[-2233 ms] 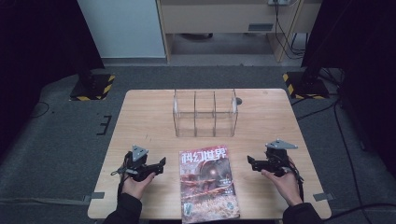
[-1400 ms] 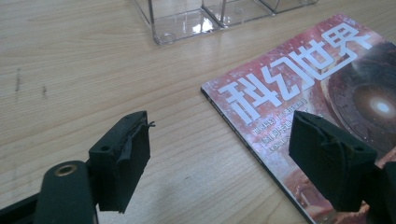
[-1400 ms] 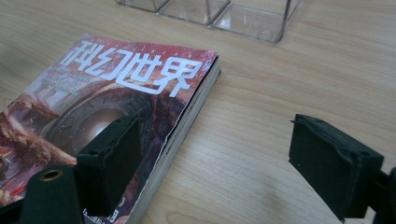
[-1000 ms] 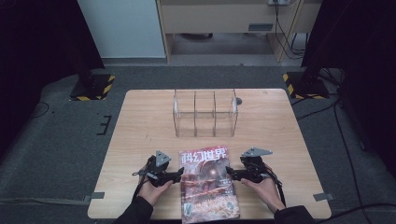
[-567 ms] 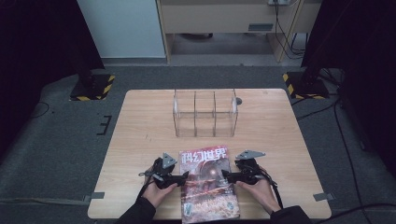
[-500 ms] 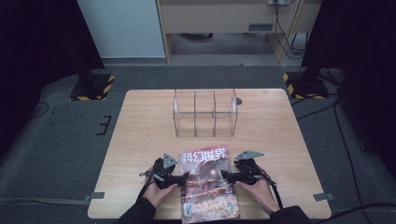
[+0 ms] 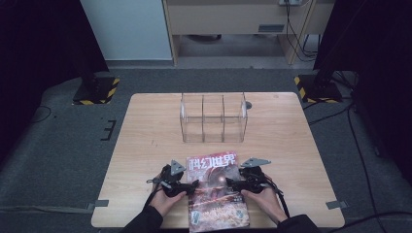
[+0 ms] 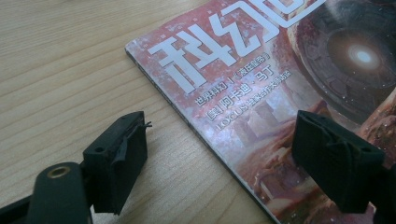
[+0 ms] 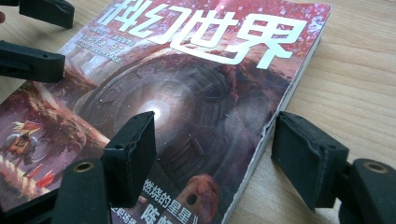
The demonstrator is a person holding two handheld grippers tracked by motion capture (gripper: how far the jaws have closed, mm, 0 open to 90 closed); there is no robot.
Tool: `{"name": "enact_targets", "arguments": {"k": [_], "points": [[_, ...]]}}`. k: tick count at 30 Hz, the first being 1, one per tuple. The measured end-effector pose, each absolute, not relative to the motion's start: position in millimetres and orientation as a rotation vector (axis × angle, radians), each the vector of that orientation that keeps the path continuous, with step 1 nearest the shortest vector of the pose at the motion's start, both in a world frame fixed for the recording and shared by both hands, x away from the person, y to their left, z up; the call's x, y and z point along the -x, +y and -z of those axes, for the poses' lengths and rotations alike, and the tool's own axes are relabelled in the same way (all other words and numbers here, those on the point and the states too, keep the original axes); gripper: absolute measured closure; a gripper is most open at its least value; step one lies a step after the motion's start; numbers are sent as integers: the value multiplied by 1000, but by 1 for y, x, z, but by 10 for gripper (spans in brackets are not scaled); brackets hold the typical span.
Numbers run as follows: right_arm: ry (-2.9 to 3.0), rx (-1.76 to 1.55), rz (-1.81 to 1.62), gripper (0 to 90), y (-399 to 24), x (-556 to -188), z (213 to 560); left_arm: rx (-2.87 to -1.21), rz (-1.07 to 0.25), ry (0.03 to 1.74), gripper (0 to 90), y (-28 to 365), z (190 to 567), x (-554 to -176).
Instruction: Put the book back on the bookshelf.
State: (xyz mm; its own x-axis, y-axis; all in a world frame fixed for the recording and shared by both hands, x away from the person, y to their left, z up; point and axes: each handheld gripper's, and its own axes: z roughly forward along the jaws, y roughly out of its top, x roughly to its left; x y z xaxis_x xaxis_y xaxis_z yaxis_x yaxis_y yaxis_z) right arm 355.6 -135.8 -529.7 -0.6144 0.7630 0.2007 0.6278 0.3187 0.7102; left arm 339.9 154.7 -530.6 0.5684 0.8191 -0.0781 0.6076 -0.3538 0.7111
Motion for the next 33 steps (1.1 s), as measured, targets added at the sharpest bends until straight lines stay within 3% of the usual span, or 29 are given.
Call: {"name": "enact_targets", "arguments": {"k": [33], "points": [[2340,-1407,-1406,356,-148,-359,519,-2084,-387,1098,120,133,533,-342]]}}
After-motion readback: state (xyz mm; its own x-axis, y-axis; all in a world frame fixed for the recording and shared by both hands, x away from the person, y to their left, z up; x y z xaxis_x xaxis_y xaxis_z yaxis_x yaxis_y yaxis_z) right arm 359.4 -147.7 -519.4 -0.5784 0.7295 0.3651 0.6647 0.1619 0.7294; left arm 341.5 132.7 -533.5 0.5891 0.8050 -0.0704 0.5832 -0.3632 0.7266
